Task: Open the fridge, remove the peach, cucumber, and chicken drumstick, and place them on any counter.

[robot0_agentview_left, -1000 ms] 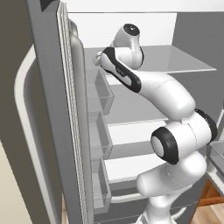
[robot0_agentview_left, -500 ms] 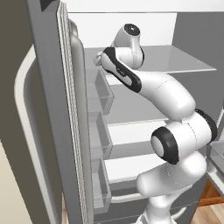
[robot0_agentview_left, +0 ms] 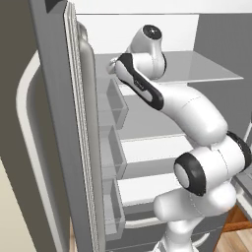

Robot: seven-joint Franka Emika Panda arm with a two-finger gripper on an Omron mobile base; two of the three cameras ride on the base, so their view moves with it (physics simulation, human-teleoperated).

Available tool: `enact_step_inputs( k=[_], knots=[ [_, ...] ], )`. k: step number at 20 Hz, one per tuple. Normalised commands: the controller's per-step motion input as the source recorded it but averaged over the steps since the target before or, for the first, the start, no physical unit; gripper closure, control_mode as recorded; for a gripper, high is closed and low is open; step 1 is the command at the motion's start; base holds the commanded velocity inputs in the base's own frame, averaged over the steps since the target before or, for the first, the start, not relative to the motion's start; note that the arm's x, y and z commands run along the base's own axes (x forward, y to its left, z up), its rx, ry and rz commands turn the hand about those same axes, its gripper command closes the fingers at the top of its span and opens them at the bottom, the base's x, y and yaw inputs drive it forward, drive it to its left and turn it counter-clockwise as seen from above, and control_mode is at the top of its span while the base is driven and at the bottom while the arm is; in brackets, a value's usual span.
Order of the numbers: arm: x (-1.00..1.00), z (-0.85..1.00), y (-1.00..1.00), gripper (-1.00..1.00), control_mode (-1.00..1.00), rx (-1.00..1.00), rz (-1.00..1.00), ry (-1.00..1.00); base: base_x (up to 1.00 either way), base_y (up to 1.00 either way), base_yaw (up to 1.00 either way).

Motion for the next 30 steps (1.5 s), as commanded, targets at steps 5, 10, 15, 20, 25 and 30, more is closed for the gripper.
enact_step_inputs(
  k=[5, 10, 15, 20, 25, 30],
  knots=[
    [-0.85, 0.23, -0.07, 1.00, -1.00, 0.02, 0.00, -0.07, 0.00, 0.00, 0.00],
    [-1.00, 0.16, -0.32, 1.00, -1.00, 0.08, -0.04, -0.06, 0.00, 0.00, 0.00],
    [-1.00, 0.19, -0.41, 1.00, -1.00, 0.08, -0.05, -0.11, 0.00, 0.00, 0.00],
    [-1.00, 0.23, -0.40, 1.00, -1.00, 0.01, -0.10, -0.10, 0.00, 0.00, 0.00],
    [-1.00, 0.24, -0.24, 1.00, -1.00, 0.00, -0.05, -0.03, 0.00, 0.00, 0.00],
    [-0.87, 0.29, -0.11, 1.00, -1.00, 0.00, 0.00, 0.00, 0.00, 0.00, 0.00]
  ],
)
